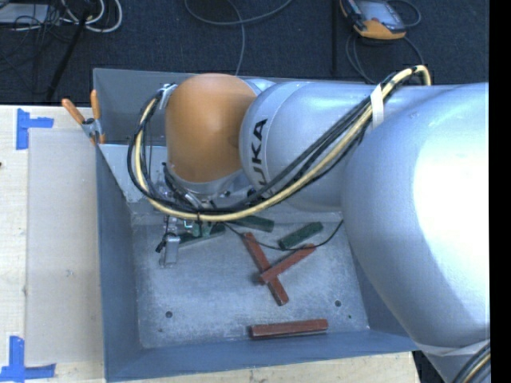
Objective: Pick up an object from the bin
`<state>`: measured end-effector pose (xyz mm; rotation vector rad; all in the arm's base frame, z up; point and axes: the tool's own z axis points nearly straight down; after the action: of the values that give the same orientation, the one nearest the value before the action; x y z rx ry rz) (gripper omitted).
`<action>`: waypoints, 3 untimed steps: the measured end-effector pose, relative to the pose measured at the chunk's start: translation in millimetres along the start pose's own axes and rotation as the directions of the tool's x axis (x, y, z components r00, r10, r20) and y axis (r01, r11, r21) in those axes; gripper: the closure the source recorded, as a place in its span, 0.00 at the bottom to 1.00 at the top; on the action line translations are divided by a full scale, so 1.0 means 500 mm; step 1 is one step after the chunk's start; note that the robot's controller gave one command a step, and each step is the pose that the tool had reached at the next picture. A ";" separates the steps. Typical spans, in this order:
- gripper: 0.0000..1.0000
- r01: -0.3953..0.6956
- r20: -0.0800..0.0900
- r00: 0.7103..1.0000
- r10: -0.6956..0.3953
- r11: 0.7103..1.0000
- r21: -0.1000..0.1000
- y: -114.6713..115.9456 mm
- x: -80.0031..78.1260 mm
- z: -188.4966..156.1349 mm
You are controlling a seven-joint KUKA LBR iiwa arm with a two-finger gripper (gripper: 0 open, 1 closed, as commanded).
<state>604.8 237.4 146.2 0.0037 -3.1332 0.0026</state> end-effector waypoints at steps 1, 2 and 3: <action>0.00 0.206 0.002 0.978 -0.206 0.978 0.002 -0.082 -0.020 0.159; 1.00 0.204 0.007 0.979 -0.204 0.979 0.000 -0.080 -0.023 0.154; 0.00 0.203 0.007 0.979 -0.203 0.979 0.000 -0.080 -0.023 0.154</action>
Offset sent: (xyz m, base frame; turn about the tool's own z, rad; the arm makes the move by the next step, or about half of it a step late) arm 0.0111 -0.0394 -0.0762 -0.2095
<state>615.9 197.4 69.3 0.3238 -3.1231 -0.0003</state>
